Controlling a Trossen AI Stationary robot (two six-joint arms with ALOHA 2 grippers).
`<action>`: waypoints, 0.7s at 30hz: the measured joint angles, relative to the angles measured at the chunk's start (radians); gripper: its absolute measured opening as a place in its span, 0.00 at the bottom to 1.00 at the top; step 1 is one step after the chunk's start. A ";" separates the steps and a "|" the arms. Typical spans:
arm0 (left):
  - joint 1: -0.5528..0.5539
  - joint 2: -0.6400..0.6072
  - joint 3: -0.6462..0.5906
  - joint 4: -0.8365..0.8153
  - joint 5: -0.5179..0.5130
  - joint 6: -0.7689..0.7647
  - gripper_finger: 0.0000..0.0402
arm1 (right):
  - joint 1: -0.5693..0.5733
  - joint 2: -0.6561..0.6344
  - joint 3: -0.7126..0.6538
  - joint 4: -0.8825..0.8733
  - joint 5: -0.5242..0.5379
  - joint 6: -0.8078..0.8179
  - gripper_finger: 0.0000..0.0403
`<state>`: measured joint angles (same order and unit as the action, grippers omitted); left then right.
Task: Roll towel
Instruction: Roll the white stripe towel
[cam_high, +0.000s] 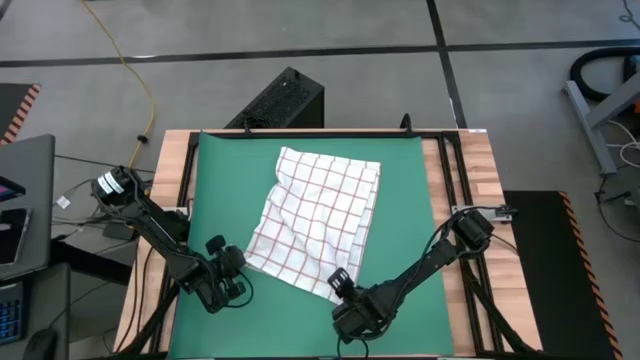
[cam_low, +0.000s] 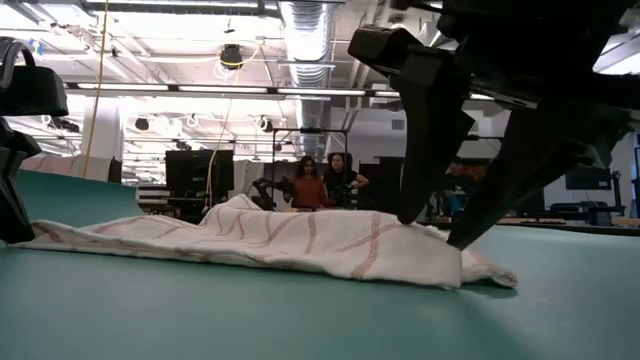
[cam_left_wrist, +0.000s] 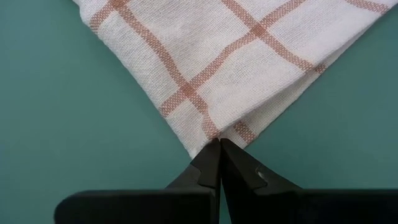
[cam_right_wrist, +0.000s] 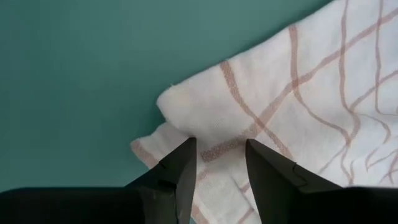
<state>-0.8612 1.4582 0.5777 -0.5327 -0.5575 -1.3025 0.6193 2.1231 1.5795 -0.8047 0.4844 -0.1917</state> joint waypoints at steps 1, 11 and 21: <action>0.000 0.000 0.000 0.000 0.000 0.000 0.00 | 0.000 0.000 0.000 0.001 0.003 0.000 0.38; 0.000 0.000 0.000 0.000 0.001 0.000 0.00 | 0.000 0.000 0.000 0.004 0.007 0.023 0.12; 0.000 -0.002 0.040 -0.003 0.047 0.033 0.00 | -0.006 -0.015 0.001 -0.073 0.017 0.185 0.01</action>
<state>-0.8616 1.4567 0.6179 -0.5353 -0.5102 -1.2699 0.6135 2.1085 1.5806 -0.8780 0.5010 -0.0066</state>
